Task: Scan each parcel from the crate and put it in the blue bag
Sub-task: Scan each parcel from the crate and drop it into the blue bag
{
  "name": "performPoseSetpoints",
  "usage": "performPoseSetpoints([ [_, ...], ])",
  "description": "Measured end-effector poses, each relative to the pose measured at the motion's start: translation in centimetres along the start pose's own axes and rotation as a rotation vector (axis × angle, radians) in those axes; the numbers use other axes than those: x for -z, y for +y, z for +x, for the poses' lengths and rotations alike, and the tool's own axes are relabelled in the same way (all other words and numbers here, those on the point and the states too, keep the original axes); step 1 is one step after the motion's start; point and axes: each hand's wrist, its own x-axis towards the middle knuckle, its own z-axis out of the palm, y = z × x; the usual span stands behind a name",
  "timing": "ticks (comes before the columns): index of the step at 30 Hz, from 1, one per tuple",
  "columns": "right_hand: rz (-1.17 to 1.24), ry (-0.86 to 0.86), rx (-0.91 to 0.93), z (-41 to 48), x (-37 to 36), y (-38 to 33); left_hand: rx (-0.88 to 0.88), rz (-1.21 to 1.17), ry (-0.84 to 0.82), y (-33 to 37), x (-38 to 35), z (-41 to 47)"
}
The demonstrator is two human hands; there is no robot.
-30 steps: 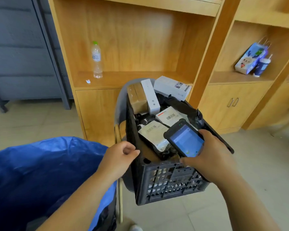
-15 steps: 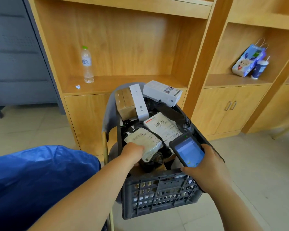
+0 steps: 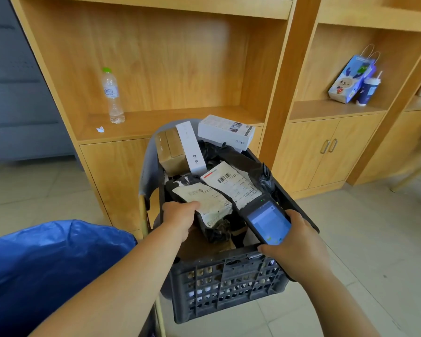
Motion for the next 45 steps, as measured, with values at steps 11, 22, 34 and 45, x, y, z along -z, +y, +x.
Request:
performPoseSetpoints([
  [11, 0.058, 0.07, 0.086, -2.7, 1.7, -3.3, -0.348, -0.226, -0.038, 0.3, 9.3, -5.0],
  [22, -0.104, -0.1, 0.494, -8.8, 0.2, -13.1, -0.567, 0.017, 0.279, -0.6, 24.9, -8.7],
  [34, -0.262, -0.267, 0.649, -14.1, -2.8, -21.1, -0.578, 0.177, 0.435, -3.3, 32.9, -12.0],
  [45, -0.317, -0.28, 0.693, -14.3, -3.4, -21.3, -0.535, 0.197, 0.444, -4.4, 33.7, -11.7],
])
